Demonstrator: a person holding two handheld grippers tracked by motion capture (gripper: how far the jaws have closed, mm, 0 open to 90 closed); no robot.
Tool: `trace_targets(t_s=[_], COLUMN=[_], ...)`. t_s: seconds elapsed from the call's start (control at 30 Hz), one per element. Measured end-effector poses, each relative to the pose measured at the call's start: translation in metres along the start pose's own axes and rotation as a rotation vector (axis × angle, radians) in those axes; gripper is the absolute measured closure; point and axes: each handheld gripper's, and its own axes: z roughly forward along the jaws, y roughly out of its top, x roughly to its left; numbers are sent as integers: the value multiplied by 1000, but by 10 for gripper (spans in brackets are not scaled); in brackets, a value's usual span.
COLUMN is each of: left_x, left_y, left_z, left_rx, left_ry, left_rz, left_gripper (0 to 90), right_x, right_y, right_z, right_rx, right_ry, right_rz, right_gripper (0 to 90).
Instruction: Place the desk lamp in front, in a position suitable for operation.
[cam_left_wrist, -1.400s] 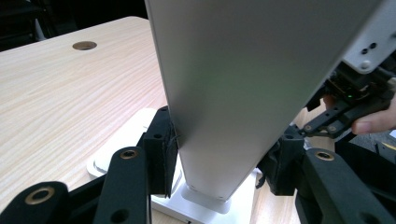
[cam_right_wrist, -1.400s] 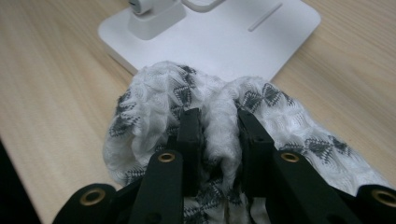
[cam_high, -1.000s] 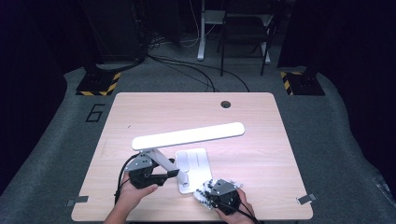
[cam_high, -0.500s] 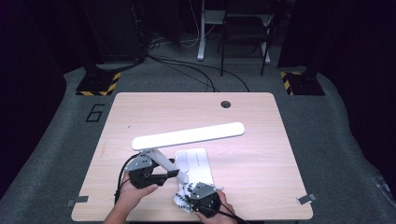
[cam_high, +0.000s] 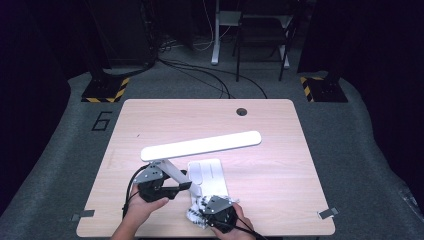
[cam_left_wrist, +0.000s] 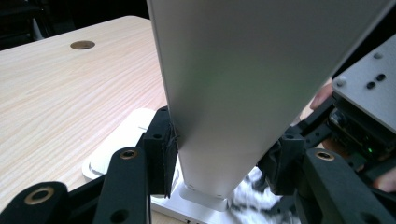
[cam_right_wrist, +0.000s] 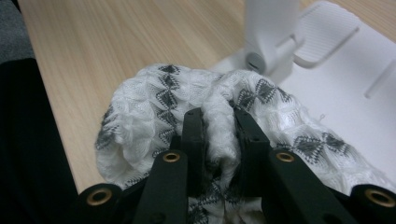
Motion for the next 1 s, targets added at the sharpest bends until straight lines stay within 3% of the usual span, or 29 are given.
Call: trace_targets(t_s=[0.2,0.27,0.47,0.63,0.8,0.87,1.0], left_x=[0,0,-1,-1,0,1,3], left_y=[0,0,1,1,0,0,0], left_z=[0,0,0,0,1,1,1], left_rx=[1,1,9,6,-4,3,0], left_ry=[2,-1,0,1,-6,-11,-18], left_rz=[4,5,7,7,2,6,10], left_gripper=[534,534,533,533,534,534,534], right_x=[-15,-19,-33,-41,-54,-57,-58], right_y=[-13,-16,-28,-34,-43,-46,-49], right_z=[-14,-16,-26,-31,-38,-40,-43], right_rx=[26,26,38,47,46,39,21], right_ry=[-32,-34,-80,-120,-158,-162,-152], right_rz=[48,42,113,101,163,197,196], right_gripper=[764,764,764,752,747,745,741])
